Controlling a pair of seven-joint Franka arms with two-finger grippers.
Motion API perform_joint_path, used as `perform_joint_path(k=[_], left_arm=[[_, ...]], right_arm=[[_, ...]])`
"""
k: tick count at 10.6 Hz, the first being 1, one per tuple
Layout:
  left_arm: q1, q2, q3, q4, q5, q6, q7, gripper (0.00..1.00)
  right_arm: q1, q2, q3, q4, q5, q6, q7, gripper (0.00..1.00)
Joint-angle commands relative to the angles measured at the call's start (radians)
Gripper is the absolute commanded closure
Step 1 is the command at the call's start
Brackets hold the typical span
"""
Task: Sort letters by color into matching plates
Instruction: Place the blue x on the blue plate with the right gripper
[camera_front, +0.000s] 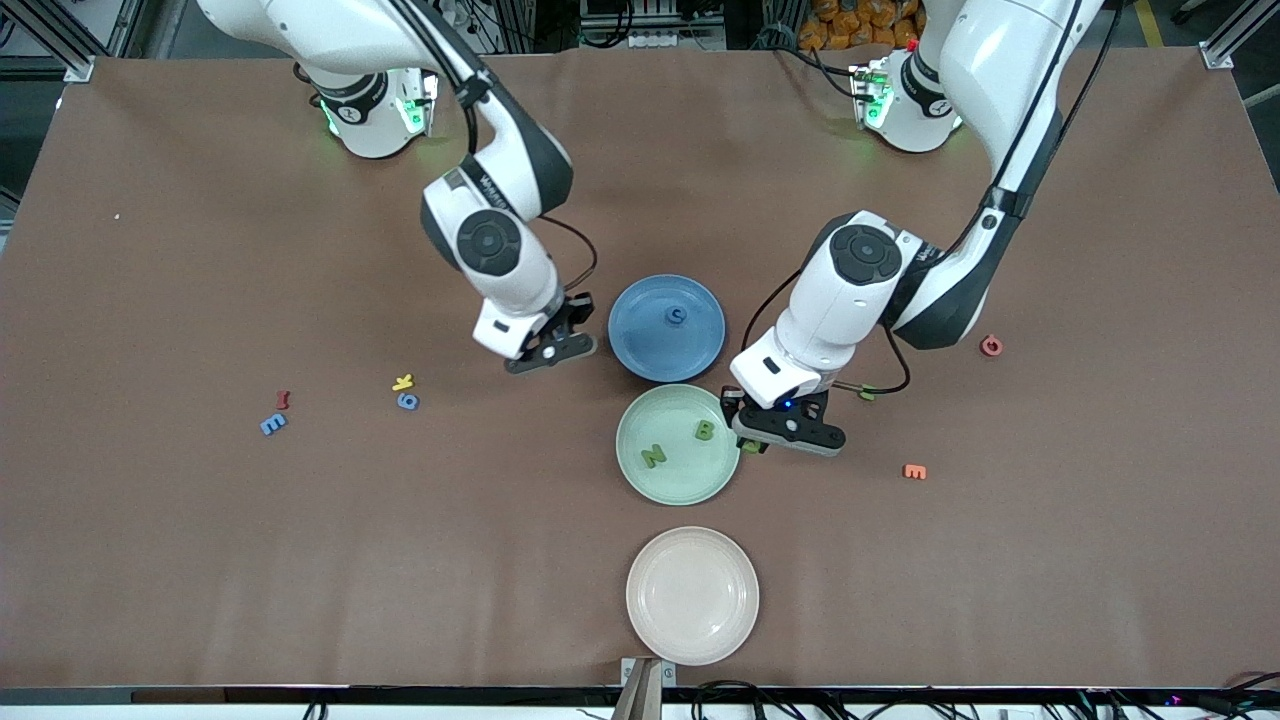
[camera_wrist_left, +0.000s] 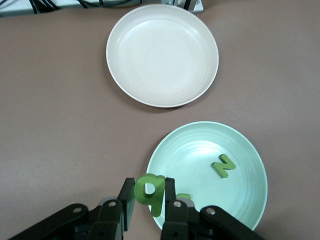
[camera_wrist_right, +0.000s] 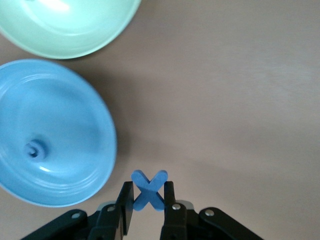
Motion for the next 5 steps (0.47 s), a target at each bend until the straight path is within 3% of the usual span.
perform_joint_path(k=[1,5], left_arm=[[-0.039,0.106,0.001,0.083,0.006,-0.010,-0.055,1.00],[-0.078,0.212,0.006,0.167,0.006,0.015,-0.212,1.00]], right_arm=[[0.066,0.084,0.017,0.096,0.001,-0.014,-0.005,0.79],[0.109,0.194,0.055,0.202,0.000,-0.014,-0.012,0.79]])
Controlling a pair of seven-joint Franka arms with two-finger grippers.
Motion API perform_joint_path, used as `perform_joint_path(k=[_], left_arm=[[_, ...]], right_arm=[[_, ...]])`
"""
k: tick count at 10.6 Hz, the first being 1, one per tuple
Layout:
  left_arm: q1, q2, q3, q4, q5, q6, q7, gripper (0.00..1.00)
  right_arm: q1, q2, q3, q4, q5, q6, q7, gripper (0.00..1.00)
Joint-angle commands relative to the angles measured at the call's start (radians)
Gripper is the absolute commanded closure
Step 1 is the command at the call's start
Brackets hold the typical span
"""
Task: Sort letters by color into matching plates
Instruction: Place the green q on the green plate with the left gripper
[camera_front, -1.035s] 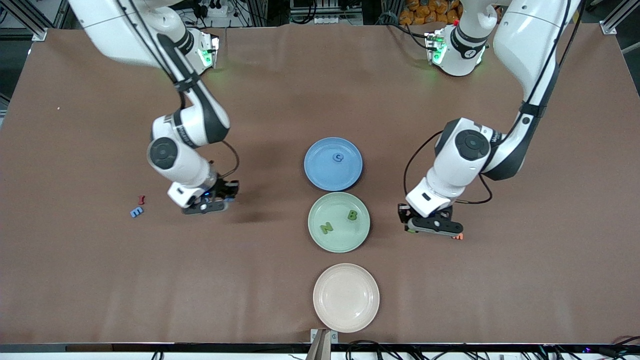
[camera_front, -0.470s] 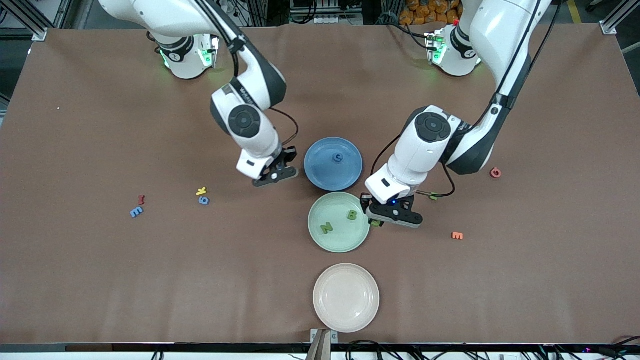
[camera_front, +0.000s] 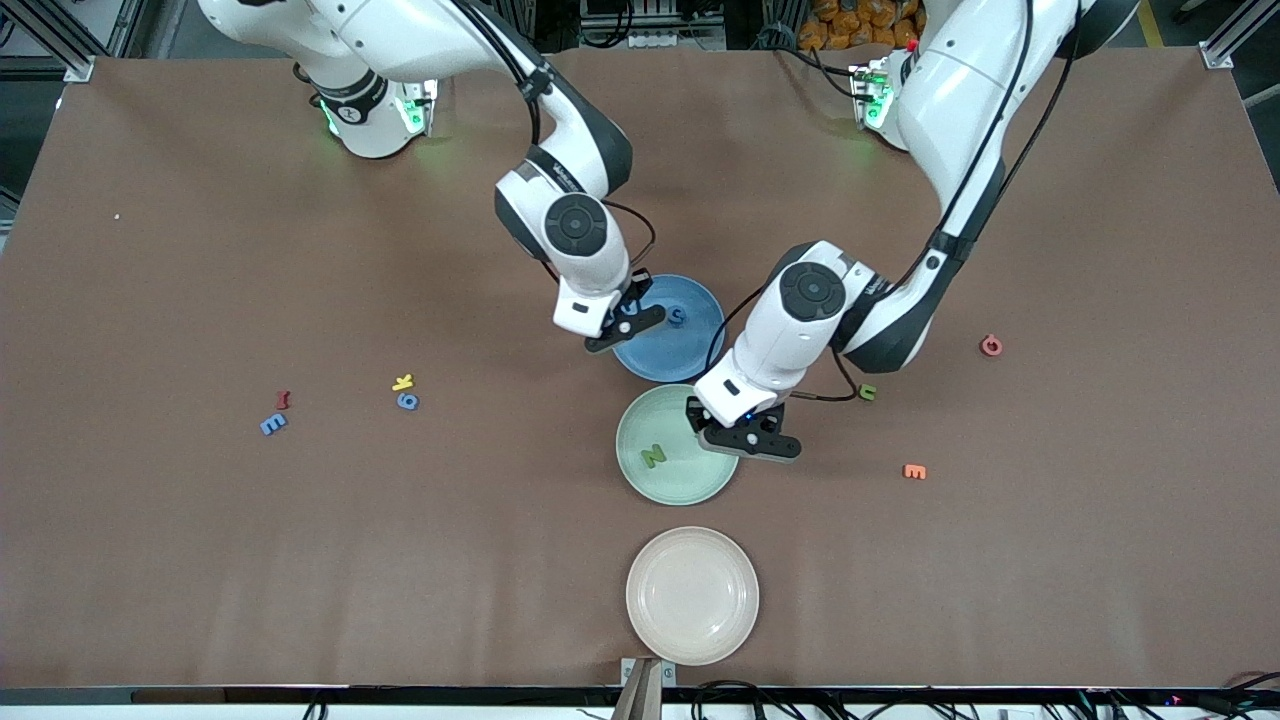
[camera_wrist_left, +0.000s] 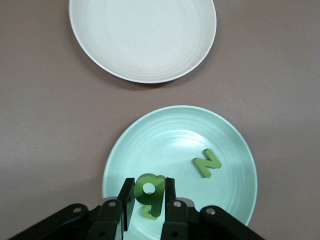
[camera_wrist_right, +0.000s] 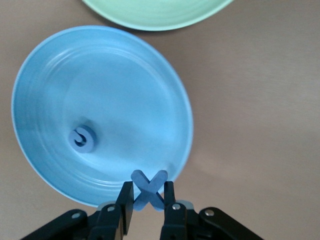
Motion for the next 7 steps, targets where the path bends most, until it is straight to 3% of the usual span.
perform_joint_path(k=[1,2,3,4,5,6,7], left_arm=[[-0.037,0.088,0.006,0.090,0.006,0.037,-0.128,1.00],[-0.060,0.117,0.006,0.101,0.006,0.054,-0.208,1.00],[-0.088,0.130,0.013,0.112,0.008,0.060,-0.281,1.00],[-0.094,0.134,0.016,0.114,0.006,0.062,-0.318,0.88],[-0.094,0.131,0.016,0.114,0.006,0.062,-0.369,0.48],[-0.093,0.125,0.016,0.115,0.012,0.062,-0.409,0.00],[-0.093,0.122,0.016,0.114,0.020,0.062,-0.409,0.00]], right_arm=[[0.030,0.083,0.016,0.098,0.000,-0.015,-0.007,0.78],[0.035,0.092,0.016,0.105,0.001,-0.015,-0.004,0.69],[0.035,0.094,0.016,0.112,0.003,-0.015,0.001,0.31],[0.027,0.091,0.016,0.112,0.004,-0.017,-0.007,0.00],[0.021,0.086,0.016,0.110,0.000,-0.018,-0.010,0.00],[0.013,0.079,0.016,0.110,-0.002,-0.026,-0.013,0.00],[0.003,0.062,0.015,0.109,-0.005,-0.056,-0.015,0.00]])
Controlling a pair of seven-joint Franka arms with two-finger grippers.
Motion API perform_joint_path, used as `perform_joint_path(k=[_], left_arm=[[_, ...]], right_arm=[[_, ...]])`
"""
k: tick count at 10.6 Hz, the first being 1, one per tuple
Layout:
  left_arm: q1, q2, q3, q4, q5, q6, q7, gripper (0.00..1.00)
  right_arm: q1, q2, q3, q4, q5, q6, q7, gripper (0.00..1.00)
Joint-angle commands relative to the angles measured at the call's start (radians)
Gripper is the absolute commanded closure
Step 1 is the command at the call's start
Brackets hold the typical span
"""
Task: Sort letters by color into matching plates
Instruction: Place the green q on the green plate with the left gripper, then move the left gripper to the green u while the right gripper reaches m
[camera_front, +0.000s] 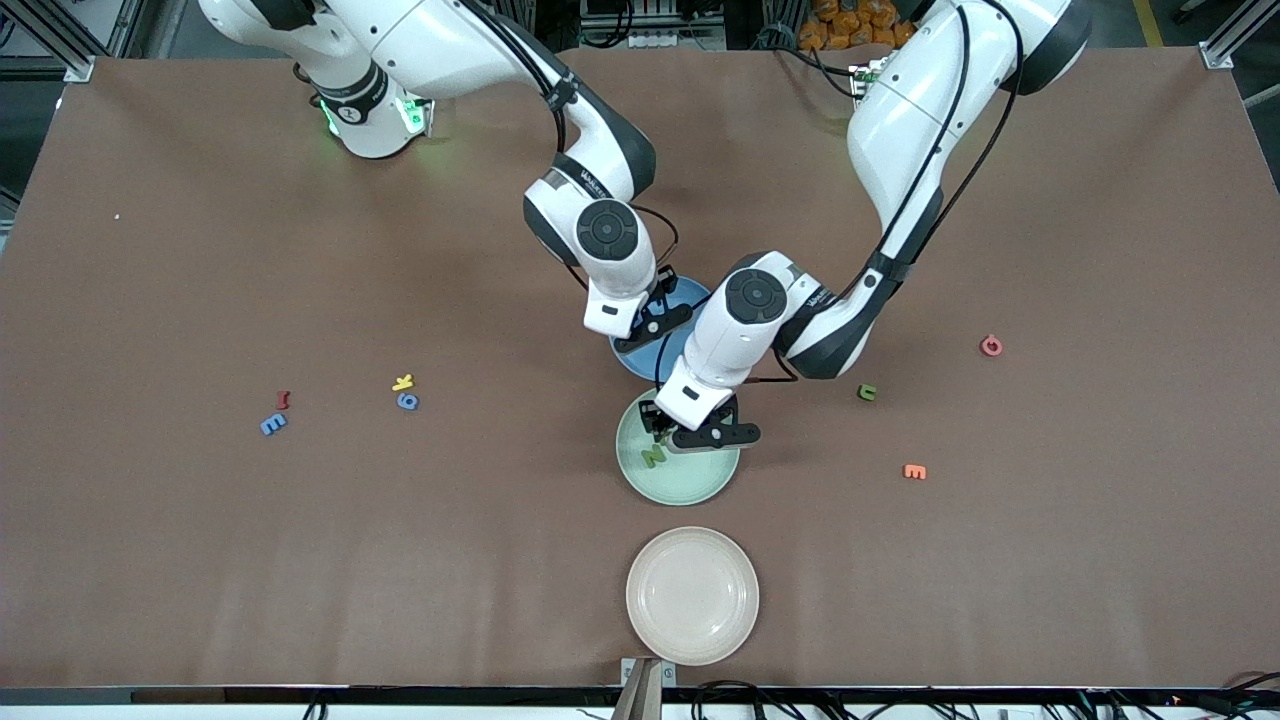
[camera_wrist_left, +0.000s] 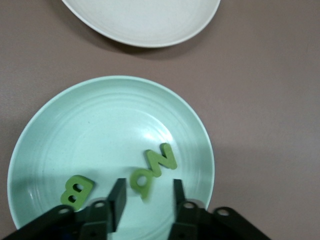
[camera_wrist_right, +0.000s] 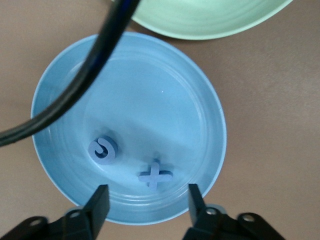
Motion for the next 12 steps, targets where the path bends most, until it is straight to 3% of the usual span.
perform_joint_path(k=[1,3,6,8,12], left_arm=[[-0.003,-0.007,0.014,0.025,0.020,0.001,-0.057,0.00],[0.014,-0.051,0.015,0.002,0.023,-0.043,-0.054,0.00],[0.043,-0.137,0.021,-0.020,0.101,-0.305,-0.033,0.00],[0.084,-0.224,0.020,-0.104,0.129,-0.414,-0.001,0.00],[0.219,-0.419,-0.015,-0.352,0.107,-0.410,0.177,0.00]], right_arm=[[-0.049,-0.040,0.006,0.010,-0.006,-0.096,-0.053,0.00],[-0.112,-0.087,0.006,0.007,-0.006,-0.179,-0.124,0.00],[-0.248,-0.150,0.004,-0.010,-0.009,-0.231,-0.231,0.00],[-0.370,-0.167,0.004,-0.013,-0.037,-0.245,-0.292,0.00],[-0.607,-0.173,-0.004,-0.007,-0.055,-0.233,-0.398,0.00]])
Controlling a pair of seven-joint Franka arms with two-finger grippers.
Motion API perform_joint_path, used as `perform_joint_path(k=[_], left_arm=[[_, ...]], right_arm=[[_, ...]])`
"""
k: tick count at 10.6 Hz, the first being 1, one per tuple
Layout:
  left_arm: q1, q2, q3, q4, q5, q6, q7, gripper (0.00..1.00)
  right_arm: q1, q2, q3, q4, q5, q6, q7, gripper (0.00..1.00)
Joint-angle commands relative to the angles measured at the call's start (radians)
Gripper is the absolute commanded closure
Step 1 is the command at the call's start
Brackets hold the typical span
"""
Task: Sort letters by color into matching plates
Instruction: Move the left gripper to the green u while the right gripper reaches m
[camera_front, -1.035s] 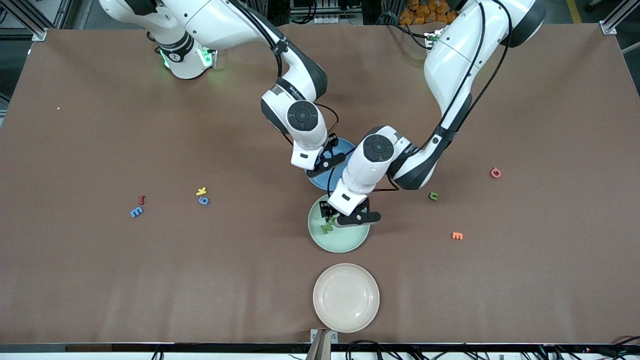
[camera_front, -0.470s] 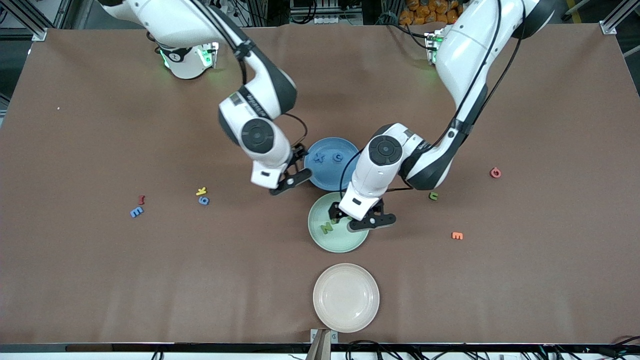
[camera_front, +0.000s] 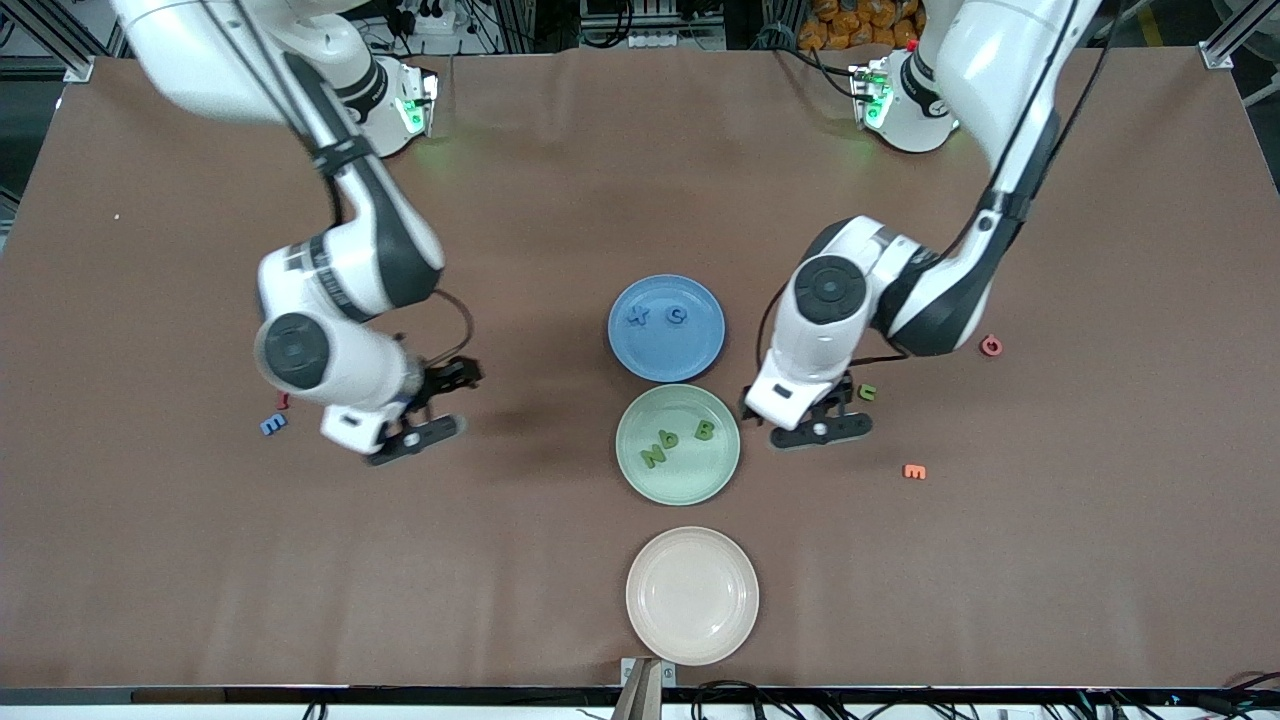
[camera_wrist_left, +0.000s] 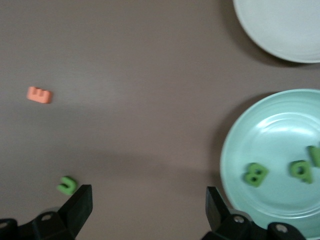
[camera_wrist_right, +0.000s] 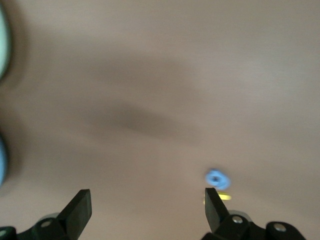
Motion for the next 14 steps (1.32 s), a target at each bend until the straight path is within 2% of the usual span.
perform_joint_path(k=[1,3,6,8,10,14], left_arm=[[0.132,-0.144,-0.076,-0.212,-0.009,0.019,0.093,0.00],[0.297,-0.141,-0.212,-0.256,-0.009,0.059,0.112,0.00],[0.575,-0.136,-0.424,-0.365,-0.008,0.158,0.147,0.00],[0.684,-0.136,-0.501,-0.448,-0.008,0.233,0.193,0.00],[0.695,-0.139,-0.503,-0.546,0.038,0.380,0.204,0.00],[0.730,-0.109,-0.501,-0.563,0.240,0.392,0.212,0.00]], right_arm=[[-0.144,-0.032,0.012,-0.028,-0.016,0.009,-0.036,0.00],[-0.199,-0.035,-0.022,-0.032,-0.016,0.012,-0.034,0.00],[-0.238,-0.061,-0.109,-0.063,-0.013,0.013,-0.020,0.00],[-0.239,-0.067,-0.148,-0.074,-0.004,0.032,0.074,0.00],[-0.236,-0.064,-0.149,-0.100,-0.004,0.094,0.278,0.00],[-0.252,-0.053,-0.149,-0.156,-0.004,0.195,0.545,0.00]])
